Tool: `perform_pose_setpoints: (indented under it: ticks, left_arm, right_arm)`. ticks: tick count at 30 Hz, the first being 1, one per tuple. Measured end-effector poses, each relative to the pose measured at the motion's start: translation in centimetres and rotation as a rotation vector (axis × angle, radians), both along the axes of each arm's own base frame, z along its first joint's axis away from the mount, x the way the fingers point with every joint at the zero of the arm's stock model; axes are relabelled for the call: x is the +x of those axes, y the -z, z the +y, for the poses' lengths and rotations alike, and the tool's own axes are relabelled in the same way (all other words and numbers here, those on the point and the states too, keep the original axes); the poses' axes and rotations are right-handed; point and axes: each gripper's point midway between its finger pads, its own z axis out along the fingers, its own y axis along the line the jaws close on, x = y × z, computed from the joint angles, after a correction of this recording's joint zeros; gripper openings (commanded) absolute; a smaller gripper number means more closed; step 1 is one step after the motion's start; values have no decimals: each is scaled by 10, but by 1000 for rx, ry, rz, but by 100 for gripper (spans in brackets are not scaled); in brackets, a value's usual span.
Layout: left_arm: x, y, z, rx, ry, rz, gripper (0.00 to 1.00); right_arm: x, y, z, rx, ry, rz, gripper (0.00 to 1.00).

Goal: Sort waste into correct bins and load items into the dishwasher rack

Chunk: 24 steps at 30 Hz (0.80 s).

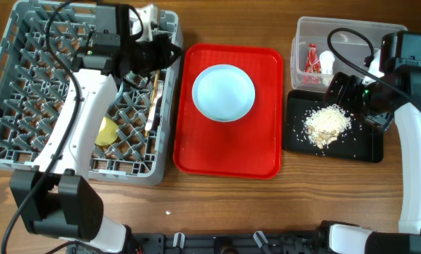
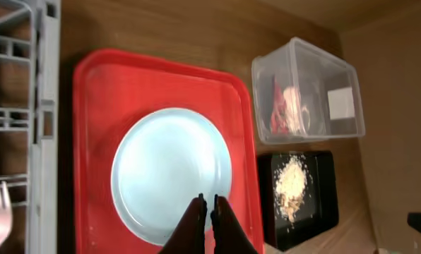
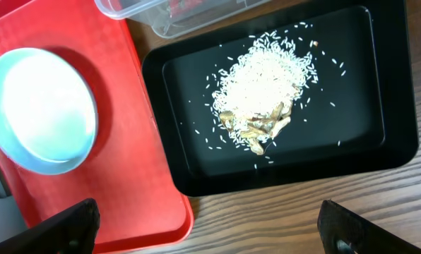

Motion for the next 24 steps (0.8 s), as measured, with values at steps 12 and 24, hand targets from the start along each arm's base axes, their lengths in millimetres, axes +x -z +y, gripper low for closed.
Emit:
perform_pose_setpoints:
  ticks: [12,24]
  left_arm:
    - [-13,9,0,-173,-259,327,4]
    - [-21,32,16,-24,-358,364,39]
  right_arm:
    - [-2,0,0,1,0,7,100]
    - [24,-11,27,77,-132,-120,100]
